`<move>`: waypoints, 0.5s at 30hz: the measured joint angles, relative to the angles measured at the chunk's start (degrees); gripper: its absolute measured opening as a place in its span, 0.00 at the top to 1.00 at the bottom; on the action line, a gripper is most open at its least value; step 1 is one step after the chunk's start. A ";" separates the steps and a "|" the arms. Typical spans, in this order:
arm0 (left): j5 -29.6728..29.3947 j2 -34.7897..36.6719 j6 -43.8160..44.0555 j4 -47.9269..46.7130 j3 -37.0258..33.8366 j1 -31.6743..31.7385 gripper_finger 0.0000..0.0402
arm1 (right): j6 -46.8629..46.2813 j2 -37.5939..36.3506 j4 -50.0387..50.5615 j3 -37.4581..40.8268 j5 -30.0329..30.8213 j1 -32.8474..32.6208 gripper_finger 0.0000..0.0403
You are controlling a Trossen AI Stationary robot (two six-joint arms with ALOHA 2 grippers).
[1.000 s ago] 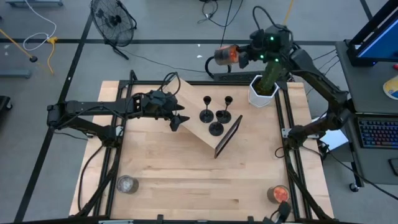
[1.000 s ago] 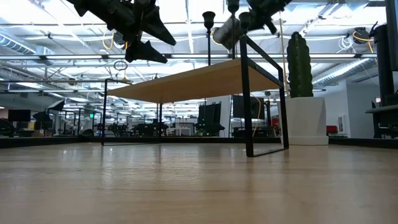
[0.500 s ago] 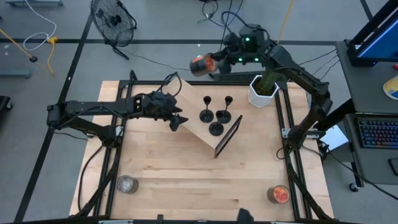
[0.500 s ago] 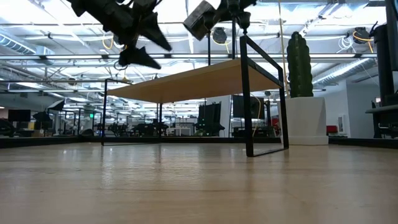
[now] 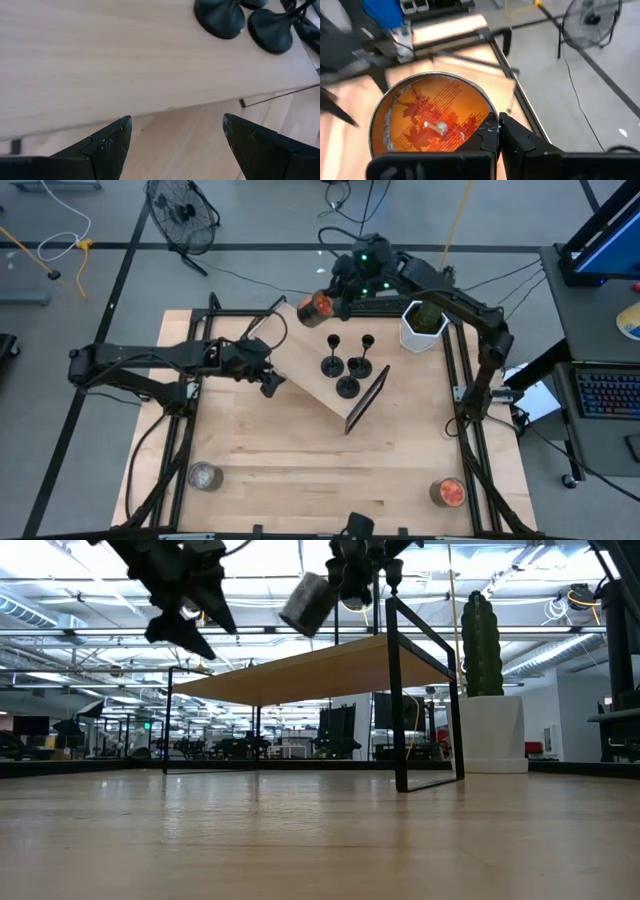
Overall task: Pick & Place candle stick holders
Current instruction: Put the top orange scented candle on the shelf
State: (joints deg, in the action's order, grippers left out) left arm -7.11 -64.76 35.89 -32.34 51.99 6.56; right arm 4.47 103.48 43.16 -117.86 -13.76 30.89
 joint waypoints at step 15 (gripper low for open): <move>-6.04 3.38 -6.34 13.96 0.02 -1.50 0.20 | 2.47 0.81 1.90 0.00 -9.39 -0.12 1.00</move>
State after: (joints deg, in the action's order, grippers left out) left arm -13.15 -61.39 29.55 -18.38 52.01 5.06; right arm 6.94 104.29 45.06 -117.86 -23.15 30.78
